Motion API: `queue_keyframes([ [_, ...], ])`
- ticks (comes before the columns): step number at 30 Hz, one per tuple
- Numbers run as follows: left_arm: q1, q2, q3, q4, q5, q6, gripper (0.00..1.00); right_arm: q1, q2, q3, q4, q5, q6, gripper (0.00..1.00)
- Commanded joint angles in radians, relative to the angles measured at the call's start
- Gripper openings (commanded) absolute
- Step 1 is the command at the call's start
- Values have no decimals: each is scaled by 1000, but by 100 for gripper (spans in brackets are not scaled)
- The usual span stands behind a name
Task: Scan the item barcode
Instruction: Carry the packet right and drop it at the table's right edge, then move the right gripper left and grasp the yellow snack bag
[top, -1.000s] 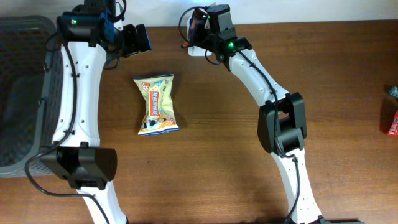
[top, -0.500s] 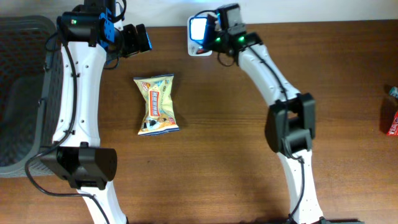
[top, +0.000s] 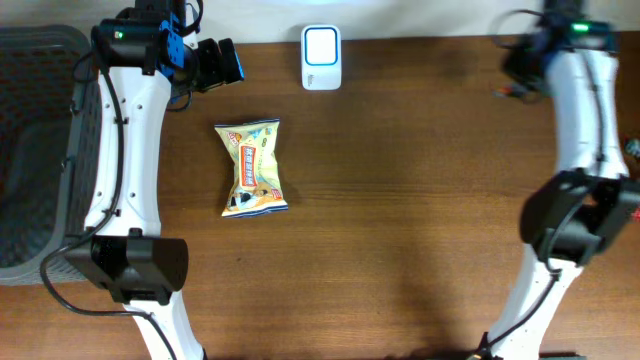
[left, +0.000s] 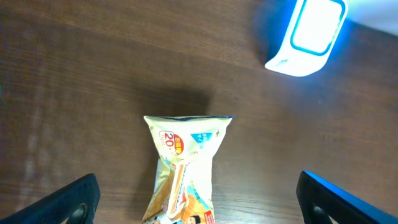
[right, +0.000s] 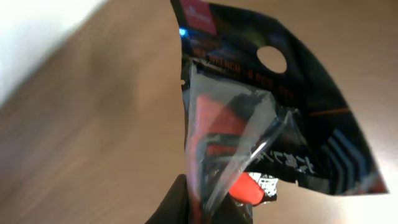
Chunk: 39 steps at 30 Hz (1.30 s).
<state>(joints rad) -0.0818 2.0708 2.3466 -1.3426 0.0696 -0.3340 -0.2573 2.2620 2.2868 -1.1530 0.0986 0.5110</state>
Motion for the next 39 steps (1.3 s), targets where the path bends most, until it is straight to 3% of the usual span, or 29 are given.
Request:
queue_keyframes([
  [1,6,-9,1,-1,-11,-7,99,-132,21,2,-58,38,-10,8],
  [8,6,-9,1,-2,-11,-7,99,-323,45,-65,-82,50,-63,20],
  [15,6,-9,0,-1,-11,-6,99,-416,51,-111,-82,47,-98,28],
  [21,6,-9,1,-2,-11,-6,99,-391,51,-135,-77,-322,-244,29],
  [23,6,-9,1,-1,-11,-7,99,-350,51,-135,-76,-506,-330,29],
  [24,6,-9,1,-2,-11,-7,99,-317,51,-135,-83,-594,-383,36],
  [25,6,-9,1,-2,-11,-6,99,-261,51,-135,-103,-661,-444,56],
  [27,6,-9,1,-2,-11,-6,99,-205,51,-135,-124,-673,-483,79],
  [30,6,-9,1,-2,-11,-6,99,-60,51,-135,-168,-671,-590,99],
  [39,6,-9,0,-2,-11,-6,99,418,51,-229,-185,-639,-612,98],
])
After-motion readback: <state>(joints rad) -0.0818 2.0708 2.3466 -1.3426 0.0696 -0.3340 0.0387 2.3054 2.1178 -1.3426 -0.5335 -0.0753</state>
